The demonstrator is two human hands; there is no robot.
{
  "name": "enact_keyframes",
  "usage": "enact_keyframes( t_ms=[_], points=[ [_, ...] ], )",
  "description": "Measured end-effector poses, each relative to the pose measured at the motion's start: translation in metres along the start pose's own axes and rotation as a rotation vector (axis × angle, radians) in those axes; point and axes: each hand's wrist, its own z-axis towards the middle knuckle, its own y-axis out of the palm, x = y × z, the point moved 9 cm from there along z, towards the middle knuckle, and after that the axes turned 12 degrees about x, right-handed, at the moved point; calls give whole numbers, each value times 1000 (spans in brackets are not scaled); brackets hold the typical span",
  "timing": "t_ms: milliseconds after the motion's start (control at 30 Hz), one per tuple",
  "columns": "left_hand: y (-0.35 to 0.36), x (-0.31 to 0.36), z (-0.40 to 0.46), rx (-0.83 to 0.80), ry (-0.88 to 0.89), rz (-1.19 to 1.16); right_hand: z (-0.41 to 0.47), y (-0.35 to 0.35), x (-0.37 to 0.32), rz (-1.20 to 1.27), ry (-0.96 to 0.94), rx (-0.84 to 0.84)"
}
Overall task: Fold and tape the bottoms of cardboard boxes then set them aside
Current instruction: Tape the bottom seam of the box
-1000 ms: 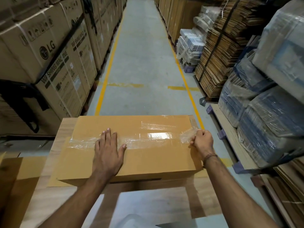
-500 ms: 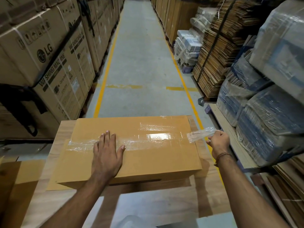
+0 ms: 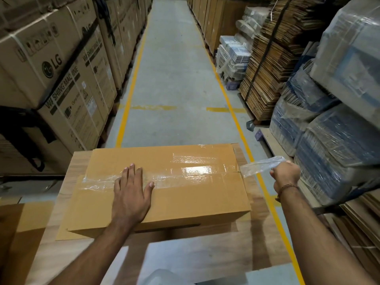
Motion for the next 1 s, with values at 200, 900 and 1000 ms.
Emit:
enact_keyframes(
  t_ms=[200, 900, 1000],
  points=[
    [2, -1, 3, -5, -7, -9, 0, -8, 8, 103, 11, -21],
    [-35, -71, 3, 265, -387, -223, -262, 77, -36, -220, -948, -146],
    [-37, -86, 1, 278, -368, -259, -354, 108, -17, -285, -1154, -327]
  ],
)
